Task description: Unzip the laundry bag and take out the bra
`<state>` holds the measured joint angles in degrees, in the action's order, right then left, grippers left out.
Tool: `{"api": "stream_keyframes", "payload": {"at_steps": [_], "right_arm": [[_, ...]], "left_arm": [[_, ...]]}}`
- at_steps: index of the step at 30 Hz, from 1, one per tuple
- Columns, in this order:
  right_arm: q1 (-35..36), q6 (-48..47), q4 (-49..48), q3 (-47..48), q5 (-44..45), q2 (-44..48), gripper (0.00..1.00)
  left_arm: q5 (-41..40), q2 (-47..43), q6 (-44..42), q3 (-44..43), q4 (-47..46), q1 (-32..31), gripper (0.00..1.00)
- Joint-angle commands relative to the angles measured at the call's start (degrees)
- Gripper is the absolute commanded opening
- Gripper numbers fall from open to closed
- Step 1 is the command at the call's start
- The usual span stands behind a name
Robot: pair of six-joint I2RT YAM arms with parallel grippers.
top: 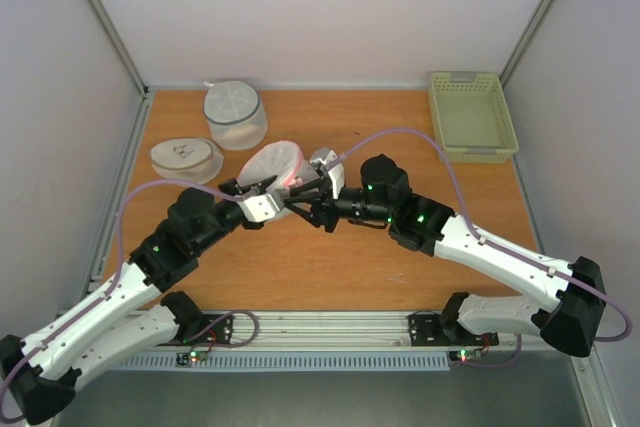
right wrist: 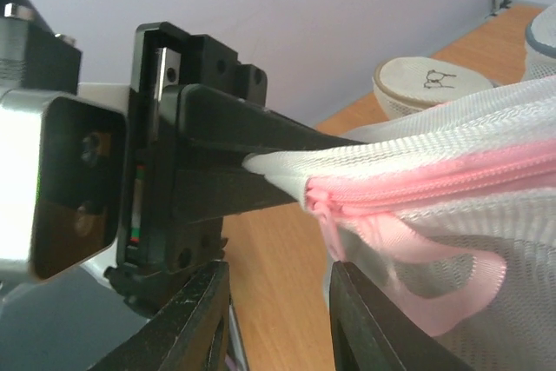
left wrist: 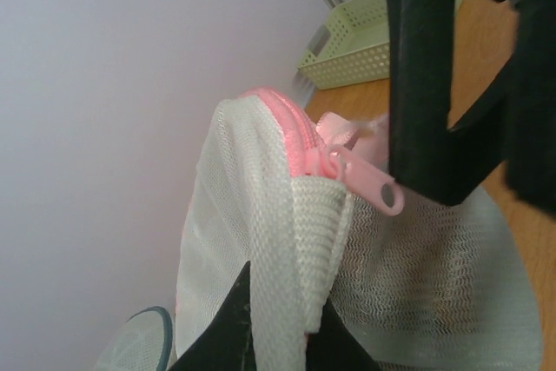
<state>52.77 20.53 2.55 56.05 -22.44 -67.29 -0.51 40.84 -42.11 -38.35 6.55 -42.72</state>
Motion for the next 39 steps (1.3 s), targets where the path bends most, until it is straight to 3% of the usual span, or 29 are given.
{"api": "stream_keyframes", "payload": {"at_steps": [1, 10, 20, 30, 39], "right_arm": [[0.22, 0.46, -5.19, -0.28, 2.83, -0.82, 0.33], [0.14, -1.39, -3.80, 0.80, 5.84, -1.88, 0.31], [0.13, -2.02, -4.27, 1.66, 4.06, -2.59, 0.21], [0.14, -3.04, -3.02, 2.98, 2.56, -2.46, 0.22], [0.18, -3.47, 0.79, 2.92, 2.40, -2.14, 0.11]], "left_arm": [[0.34, -0.47, 0.20, -0.85, -5.40, -0.30, 0.01], [2.35, -0.74, 1.41, -0.85, -4.54, -0.26, 0.01], [2.79, -0.83, 1.70, -0.63, -3.73, -0.27, 0.01], [3.06, -0.77, 0.98, 0.06, -2.58, -0.31, 0.01], [2.62, -0.76, 0.27, 0.61, -2.50, -0.31, 0.01]]}}
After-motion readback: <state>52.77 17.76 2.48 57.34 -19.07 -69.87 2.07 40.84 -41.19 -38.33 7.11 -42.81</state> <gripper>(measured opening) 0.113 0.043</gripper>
